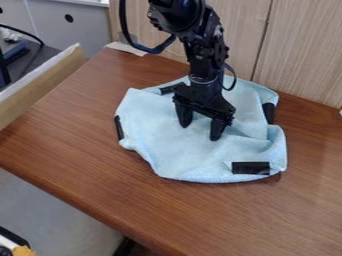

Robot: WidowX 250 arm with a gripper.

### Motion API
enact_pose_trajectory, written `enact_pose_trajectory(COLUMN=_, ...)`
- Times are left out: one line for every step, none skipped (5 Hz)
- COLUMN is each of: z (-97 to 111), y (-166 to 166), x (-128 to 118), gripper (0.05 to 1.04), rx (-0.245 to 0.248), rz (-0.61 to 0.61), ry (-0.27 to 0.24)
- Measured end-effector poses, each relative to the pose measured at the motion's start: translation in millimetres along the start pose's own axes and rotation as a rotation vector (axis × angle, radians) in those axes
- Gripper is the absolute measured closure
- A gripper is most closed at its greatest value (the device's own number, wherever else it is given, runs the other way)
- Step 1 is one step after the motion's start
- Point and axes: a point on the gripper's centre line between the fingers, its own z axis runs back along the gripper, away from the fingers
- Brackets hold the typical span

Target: Move the cloth from bottom of the table to top

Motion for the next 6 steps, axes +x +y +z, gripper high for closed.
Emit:
enact_pose_trajectory(z=1, y=-4, x=-4, gripper=0.082, rx=-0.015, rz=-0.002, ry=0.003)
enact_pose_trajectory(z=2, y=-5, x=-8, gripper=0.083, rx=-0.026, rz=-0.017, ry=0.029)
enact_pose_trajectory(z=9, y=-8, x=-12, gripper=0.085, rx=-0.047, rz=-0.014, ry=0.048)
enact_pose_trajectory(z=36, y=-8, x=-7, gripper=0.085, rx=-0.040, rz=-0.016, ry=-0.007)
enact_pose_trajectory(z=64, y=-3, x=-16, gripper=0.085, rx=-0.033, rz=0.008, ry=-0.044)
enact_pose_trajectory(z=85, y=-1, x=-25, gripper=0.085, rx=-0.040, rz=0.017, ry=-0.071)
